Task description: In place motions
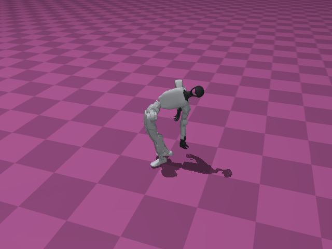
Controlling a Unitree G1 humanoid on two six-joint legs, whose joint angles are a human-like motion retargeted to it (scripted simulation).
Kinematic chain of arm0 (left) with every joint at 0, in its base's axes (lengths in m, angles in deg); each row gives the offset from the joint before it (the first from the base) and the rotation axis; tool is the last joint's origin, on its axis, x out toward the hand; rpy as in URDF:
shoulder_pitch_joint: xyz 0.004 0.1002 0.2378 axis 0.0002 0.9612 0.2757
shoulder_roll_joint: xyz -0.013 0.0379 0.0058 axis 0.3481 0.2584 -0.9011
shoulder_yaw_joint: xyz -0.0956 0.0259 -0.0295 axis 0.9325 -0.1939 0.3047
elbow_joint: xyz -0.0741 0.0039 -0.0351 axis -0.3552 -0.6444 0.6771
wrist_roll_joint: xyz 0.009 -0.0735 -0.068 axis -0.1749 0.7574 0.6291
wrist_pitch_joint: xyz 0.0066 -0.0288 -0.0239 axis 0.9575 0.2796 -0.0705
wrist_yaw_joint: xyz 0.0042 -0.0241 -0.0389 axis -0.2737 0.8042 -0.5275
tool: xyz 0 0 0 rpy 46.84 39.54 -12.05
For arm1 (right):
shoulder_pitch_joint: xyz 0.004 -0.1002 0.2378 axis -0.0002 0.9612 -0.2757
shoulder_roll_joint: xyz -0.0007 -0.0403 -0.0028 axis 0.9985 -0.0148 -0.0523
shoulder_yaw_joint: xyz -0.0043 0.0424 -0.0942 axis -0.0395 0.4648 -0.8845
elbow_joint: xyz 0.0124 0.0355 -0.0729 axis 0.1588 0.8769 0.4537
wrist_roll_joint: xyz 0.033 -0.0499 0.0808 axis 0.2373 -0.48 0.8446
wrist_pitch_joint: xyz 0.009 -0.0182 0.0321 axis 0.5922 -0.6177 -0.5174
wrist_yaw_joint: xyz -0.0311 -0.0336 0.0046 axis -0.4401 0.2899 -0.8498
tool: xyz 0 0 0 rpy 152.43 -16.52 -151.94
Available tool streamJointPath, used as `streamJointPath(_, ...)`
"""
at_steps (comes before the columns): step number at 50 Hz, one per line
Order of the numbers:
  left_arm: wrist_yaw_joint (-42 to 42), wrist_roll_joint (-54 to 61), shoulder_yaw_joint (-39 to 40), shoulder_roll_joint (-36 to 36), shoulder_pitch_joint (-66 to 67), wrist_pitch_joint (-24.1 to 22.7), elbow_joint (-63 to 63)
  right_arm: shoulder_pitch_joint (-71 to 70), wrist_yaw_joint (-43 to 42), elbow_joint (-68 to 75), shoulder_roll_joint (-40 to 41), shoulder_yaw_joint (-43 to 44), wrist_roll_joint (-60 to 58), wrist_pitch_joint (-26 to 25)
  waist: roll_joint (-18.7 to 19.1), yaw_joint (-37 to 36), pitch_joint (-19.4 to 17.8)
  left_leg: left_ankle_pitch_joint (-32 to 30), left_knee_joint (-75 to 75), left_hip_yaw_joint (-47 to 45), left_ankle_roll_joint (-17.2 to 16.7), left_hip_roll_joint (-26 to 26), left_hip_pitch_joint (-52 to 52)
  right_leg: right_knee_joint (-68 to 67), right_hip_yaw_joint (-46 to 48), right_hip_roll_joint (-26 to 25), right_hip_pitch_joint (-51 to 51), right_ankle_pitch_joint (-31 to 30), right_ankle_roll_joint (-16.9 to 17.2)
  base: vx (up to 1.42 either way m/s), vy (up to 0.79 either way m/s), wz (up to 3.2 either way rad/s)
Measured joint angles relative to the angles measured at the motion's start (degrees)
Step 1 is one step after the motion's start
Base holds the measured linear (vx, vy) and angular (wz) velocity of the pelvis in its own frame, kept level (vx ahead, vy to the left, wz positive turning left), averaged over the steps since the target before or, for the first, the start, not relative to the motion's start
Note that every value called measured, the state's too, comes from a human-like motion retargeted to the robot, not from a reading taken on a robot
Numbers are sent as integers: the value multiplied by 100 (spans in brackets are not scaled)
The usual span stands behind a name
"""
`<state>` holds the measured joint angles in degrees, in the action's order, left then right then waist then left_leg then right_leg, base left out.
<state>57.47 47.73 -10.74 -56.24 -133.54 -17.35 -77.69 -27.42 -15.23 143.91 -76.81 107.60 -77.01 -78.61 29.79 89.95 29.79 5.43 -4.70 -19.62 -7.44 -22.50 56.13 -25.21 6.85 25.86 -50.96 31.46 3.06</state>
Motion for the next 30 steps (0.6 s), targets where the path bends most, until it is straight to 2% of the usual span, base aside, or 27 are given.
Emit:
streamJointPath(2,-97,-19,157,0,-714,42,83,-621,-58,68,-273,0,138,-145,0,0,0,-173,-12,-50,145,-63,275,-13,-341,-44,-190,-86,-116,-22,6,-217)
streamJointPath(5,-198,-70,442,0,-1559,90,164,-1209,-141,108,-535,0,272,-275,0,0,0,-107,-11,-85,314,-35,705,-106,-826,-266,-381,-136,-258,-3,11,-207)
streamJointPath(8,-283,-94,879,0,-2386,113,273,-1590,-241,83,-689,0,309,-368,0,0,0,261,-16,-414,362,139,1235,-334,-1613,-779,-417,-193,-458,8,14,-229)
streamJointPath(15,-275,-96,1846,0,-4097,170,360,-2355,-450,-124,-1244,0,125,-473,0,0,0,443,58,-1427,259,570,1953,-817,-3082,-1996,-437,-544,-816,5,-4,-208)
streamJointPath(17,-263,-100,1896,0,-4267,166,378,-2406,-466,-175,-1233,0,118,-471,0,0,0,554,107,-1819,178,707,2055,-952,-3448,-2357,-372,-613,-867,3,-5,-185)
streamJointPath(18,-248,-100,2010,0,-4543,185,350,-2607,-474,-225,-1413,0,98,-473,0,0,0,513,113,-2031,139,768,2149,-972,-3632,-2518,-410,-723,-894,1,13,674)
streamJointPath(19,-361,-309,1632,0,-6305,-94,1130,-4514,-852,-945,-2792,0,296,-404,-220,-1136,-739,433,57,-848,417,1332,997,-77,-2306,-2682,139,-1007,-734,25,41,1595)
streamJointPath(20,-538,-622,1007,0,-8809,-521,2315,-7275,-1417,-2001,-4771,0,602,-299,-550,-2841,-1849,334,-30,1032,854,2148,-779,1275,-226,-2848,982,-1377,-482,22,55,1868)
streamJointPath(21,-851,-1100,816,0,-10309,-464,3299,-10657,-691,-1887,-6701,0,-15,-254,-487,-3415,-2058,103,71,1739,1002,1923,-1972,1680,550,-2602,1722,-1638,-351,12,39,1150)
streamJointPath(22,-1063,-1533,466,0,-11308,-341,4069,-13273,15,-1824,-7987,0,-537,-91,-434,-3729,-2336,-33,181,2193,1107,1761,-2843,1917,1071,-2420,2295,-1806,-261,-15,15,272)
streamJointPath(23,-1074,-1875,-201,0,-11308,-87,4414,-14356,679,-1862,-7987,0,-869,307,-403,-3521,-2752,19,308,2142,1128,1726,-3073,1818,1081,-2364,2533,-1788,-250,-10,10,61)
streamJointPath(24,-1067,-2061,-465,0,-11308,32,4603,-14875,1005,-1890,-7987,-1,-961,502,-388,-3349,-2942,61,359,2033,1125,1754,-3172,1783,1029,-2373,2670,-1799,-256,-7,6,-89)
streamJointPath(30,-797,-2442,-526,0,-11308,149,5130,-15267,1572,-1713,-7987,-3,-604,666,-367,-2686,-3065,252,391,1159,1013,2098,-3199,1841,510,-2644,3021,-2012,-349,-4,3,-124)
